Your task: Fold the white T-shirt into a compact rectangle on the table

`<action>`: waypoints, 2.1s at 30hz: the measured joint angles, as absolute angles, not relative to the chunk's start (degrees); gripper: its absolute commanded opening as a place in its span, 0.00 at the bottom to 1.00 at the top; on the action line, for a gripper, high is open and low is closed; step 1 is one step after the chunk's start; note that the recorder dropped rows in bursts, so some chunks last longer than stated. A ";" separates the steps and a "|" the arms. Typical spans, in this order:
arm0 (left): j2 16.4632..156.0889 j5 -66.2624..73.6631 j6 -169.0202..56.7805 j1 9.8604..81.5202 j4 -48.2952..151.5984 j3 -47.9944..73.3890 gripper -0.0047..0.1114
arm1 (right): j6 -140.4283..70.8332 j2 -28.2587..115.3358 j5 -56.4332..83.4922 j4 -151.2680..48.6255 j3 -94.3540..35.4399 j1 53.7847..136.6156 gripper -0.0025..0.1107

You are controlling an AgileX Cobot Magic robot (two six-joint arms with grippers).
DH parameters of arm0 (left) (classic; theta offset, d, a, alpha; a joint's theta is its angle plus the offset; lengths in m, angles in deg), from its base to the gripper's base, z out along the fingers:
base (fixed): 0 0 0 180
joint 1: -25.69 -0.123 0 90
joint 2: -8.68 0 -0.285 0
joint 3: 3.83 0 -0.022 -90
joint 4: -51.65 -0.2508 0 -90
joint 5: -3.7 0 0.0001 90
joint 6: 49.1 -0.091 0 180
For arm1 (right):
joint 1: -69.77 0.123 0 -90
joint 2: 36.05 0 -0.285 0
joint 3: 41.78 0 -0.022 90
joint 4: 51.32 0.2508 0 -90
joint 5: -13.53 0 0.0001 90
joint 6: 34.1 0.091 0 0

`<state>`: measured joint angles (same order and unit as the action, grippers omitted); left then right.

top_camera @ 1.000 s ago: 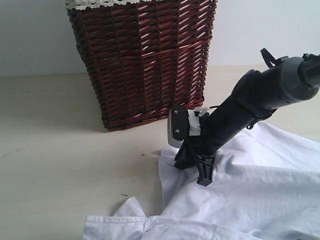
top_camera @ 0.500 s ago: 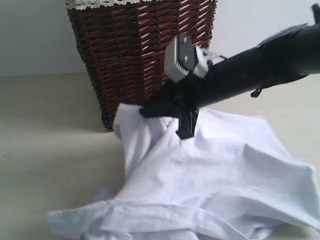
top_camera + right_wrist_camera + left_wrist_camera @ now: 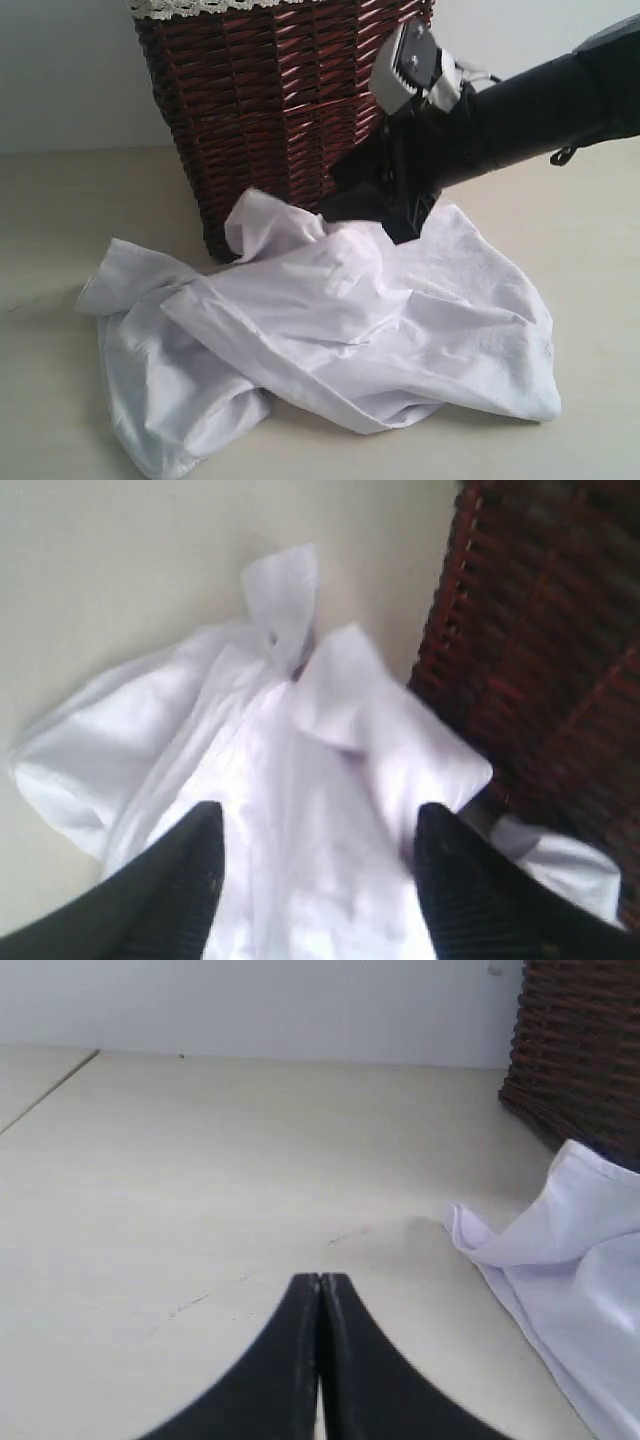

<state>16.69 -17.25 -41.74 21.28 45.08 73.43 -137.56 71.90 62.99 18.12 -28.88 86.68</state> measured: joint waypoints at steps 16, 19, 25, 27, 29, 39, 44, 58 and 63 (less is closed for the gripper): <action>16.69 -17.25 -41.74 21.28 45.08 73.43 0.04 | -134.39 62.72 82.25 -2.72 -25.18 87.76 0.53; 16.69 -17.25 -41.74 21.28 45.08 73.43 0.04 | -136.97 67.76 78.96 -7.58 -19.57 89.13 0.53; 16.69 -17.25 -41.74 21.28 45.08 73.43 0.04 | -142.69 73.30 65.94 -8.93 -13.73 93.50 0.53; 16.69 -17.25 -41.74 21.28 45.08 73.43 0.04 | -143.37 74.85 61.72 -8.83 -13.31 94.85 0.52; 16.69 -17.25 -41.74 21.28 45.08 73.43 0.04 | -143.63 76.41 57.75 -8.70 -13.27 95.78 0.50; 16.69 -17.25 -41.74 21.28 45.08 73.43 0.04 | -144.56 78.61 49.15 -8.26 -13.17 96.35 0.02; 16.69 -17.25 -41.74 21.28 45.08 73.43 0.04 | -144.78 72.45 50.67 -11.25 -13.05 96.35 0.02; 16.69 -17.25 -41.74 21.28 45.08 73.43 0.04 | -150.45 56.98 80.82 -11.61 -13.05 96.35 0.02; 16.69 -17.25 -41.74 21.28 45.08 73.43 0.04 | -145.76 58.73 75.02 -11.61 -13.05 96.35 0.13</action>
